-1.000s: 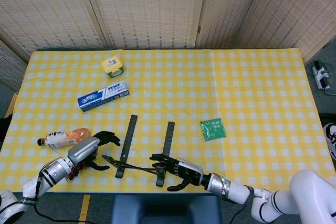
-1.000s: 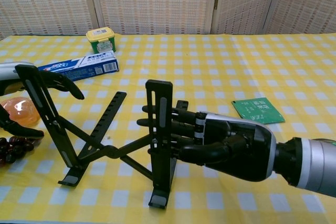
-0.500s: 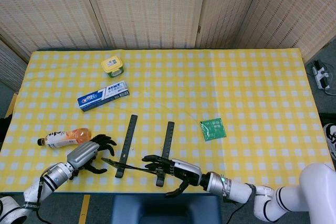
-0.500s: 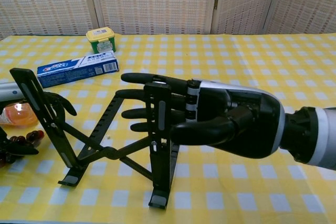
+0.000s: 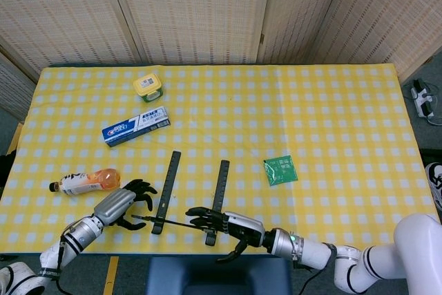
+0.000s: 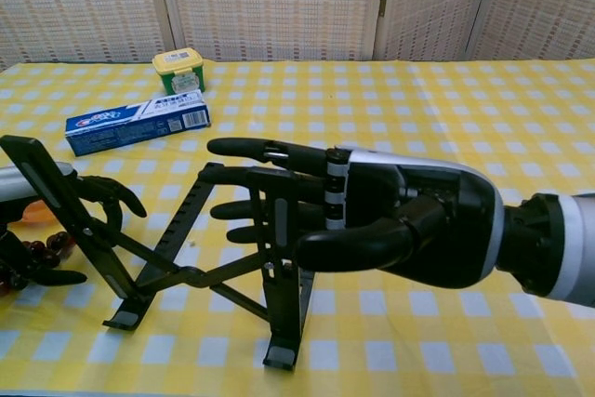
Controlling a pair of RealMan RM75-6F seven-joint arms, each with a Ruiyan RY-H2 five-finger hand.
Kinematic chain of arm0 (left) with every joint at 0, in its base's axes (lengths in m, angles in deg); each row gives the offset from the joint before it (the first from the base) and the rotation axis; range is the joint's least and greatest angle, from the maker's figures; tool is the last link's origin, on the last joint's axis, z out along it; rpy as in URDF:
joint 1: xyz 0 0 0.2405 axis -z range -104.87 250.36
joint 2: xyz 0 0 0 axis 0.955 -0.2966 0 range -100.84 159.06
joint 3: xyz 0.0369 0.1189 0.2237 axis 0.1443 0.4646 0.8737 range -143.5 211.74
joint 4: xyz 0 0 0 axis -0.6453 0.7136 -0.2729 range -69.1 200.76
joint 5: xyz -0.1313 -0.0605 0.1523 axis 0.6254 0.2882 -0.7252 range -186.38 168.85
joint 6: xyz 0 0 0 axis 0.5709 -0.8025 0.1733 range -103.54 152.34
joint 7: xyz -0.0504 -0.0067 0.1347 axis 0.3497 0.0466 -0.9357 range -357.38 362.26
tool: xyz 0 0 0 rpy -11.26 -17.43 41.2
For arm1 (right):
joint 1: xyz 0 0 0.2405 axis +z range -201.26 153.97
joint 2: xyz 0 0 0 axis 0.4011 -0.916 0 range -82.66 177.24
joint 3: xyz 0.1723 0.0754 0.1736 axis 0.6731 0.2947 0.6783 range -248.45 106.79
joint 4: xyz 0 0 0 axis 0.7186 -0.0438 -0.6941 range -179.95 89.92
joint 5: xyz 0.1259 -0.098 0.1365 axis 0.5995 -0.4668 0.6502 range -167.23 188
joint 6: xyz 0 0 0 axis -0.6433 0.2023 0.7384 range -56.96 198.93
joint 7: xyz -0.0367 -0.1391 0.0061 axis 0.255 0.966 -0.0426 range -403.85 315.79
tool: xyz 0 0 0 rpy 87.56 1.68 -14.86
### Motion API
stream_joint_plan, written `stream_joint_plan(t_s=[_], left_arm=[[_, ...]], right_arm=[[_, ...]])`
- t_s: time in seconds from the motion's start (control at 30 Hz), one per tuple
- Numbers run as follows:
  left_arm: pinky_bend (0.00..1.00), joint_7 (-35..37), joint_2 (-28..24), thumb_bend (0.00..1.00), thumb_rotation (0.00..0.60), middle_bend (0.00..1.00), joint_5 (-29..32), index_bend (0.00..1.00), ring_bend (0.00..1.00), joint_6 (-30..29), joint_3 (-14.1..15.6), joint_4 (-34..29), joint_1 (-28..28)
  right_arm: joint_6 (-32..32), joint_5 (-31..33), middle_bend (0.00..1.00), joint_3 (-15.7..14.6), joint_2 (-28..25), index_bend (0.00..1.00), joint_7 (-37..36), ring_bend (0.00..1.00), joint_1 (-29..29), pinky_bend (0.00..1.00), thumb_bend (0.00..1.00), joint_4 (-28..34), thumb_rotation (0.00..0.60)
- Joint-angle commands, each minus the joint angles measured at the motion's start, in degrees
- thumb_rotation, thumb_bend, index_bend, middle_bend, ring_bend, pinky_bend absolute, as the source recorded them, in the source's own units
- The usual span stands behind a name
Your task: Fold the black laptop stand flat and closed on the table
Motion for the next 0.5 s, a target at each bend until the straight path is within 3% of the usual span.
stream_joint_plan(t_s=[0.03, 0.5], left_arm=[[0.06, 0.5, 0.4, 0.29, 0.600, 0.24, -0.3, 0.50, 0.11, 0.3, 0.1, -0.1, 0.0], [0.06, 2.0, 2.0, 0.36, 0.600, 0.24, -0.6, 0.53, 0.12, 0.8, 0.0, 0.4, -0.4]], right_arm=[[0.0, 0.1, 0.04, 0.0, 0.1, 0.01, -0.1, 0.05, -0.1, 0.00, 0.23, -0.2, 0.600], [0.0, 0.4, 0.04, -0.3, 0.6, 0.01, -0.6, 0.05, -0.4, 0.00, 0.23, -0.9, 0.600]])
